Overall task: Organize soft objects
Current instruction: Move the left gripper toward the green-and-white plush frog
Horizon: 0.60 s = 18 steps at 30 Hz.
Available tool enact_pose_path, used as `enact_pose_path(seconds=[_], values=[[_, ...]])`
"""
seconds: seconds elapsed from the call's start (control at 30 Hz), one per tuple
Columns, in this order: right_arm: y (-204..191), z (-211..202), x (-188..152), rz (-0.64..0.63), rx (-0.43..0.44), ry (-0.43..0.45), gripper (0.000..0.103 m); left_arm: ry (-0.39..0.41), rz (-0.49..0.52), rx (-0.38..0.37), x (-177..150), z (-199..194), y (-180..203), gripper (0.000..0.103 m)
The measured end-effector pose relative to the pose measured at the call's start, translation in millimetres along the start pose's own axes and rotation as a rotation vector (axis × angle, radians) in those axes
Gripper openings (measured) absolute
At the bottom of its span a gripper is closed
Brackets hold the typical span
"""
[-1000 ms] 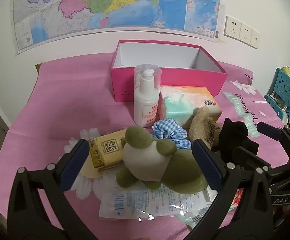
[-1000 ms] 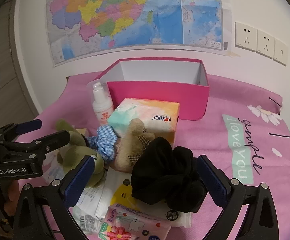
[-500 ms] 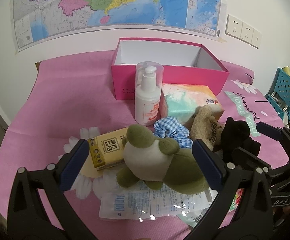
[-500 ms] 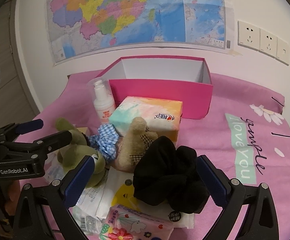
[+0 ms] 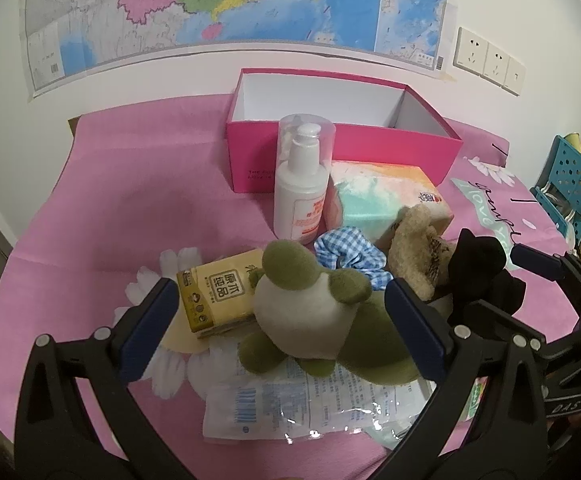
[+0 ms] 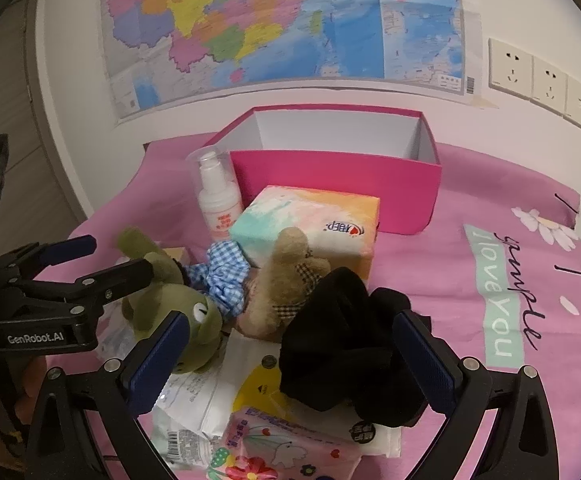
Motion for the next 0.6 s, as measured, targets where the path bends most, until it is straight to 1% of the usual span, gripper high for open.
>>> enact_pose_path(seconds=[0.6], values=[[-20.3,6.1,-2.2,-0.045,0.069,-0.018,0.102,0.011,0.007,-0.024,-0.5,-1.2,-8.8,0.103]])
Point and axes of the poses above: each gripper's, at about its wrist camera, not at the fingertips, and z roughly the way its jaws point, y to its right, x to its top, the point moved 6 cm from there along z, roughly the way its jaws point, and after that the axes turned 5 degrees about x, right-handed, at the moved point
